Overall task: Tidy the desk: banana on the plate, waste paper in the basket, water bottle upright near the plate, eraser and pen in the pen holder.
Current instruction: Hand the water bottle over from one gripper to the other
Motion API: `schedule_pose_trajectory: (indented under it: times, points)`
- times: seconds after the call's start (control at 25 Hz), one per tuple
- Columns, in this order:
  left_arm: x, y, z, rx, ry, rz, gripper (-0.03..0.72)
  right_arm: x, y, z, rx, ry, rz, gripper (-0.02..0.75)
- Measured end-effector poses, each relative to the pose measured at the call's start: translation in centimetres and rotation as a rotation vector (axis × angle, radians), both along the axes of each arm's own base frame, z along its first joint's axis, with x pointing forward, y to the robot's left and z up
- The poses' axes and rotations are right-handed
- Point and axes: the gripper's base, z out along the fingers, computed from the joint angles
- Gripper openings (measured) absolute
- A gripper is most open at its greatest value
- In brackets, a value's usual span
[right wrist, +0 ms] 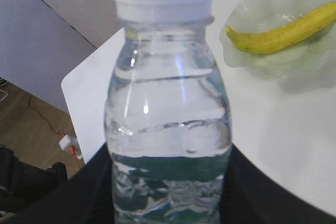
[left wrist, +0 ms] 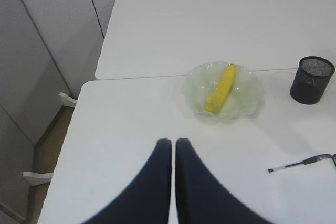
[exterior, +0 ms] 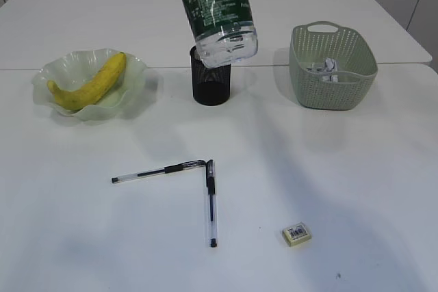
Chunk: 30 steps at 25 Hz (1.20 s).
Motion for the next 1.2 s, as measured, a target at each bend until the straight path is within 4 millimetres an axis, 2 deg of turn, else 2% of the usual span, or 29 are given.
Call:
schedule_pose_trajectory:
  times: [0.36,0.64,0.96,1.08,1.2]
  points:
    - [0.0,0.0,0.0,0.0,0.0,0.0,-0.016,-0.3,0.4,0.6,0.075,-0.026,0.045,0.351]
    - [0.1,0.0,0.1,0.0,-0.017,-0.002,-0.016,-0.8,1.1,2.6,0.279,-0.177,0.166,0.351]
    - [0.2,-0.1,0.5,0.0,-0.055,-0.008,-0.016,-1.5,1.2,4.3,0.404,-0.201,0.178,0.351]
    - [0.8,-0.2,0.4,0.004,-0.097,-0.017,-0.016,-2.0,1.1,5.0,0.423,-0.213,0.18,0.351]
    - [2.4,-0.7,-0.5,0.007,-0.121,-0.041,-0.016,-2.7,0.9,6.0,0.432,-0.238,0.185,0.351]
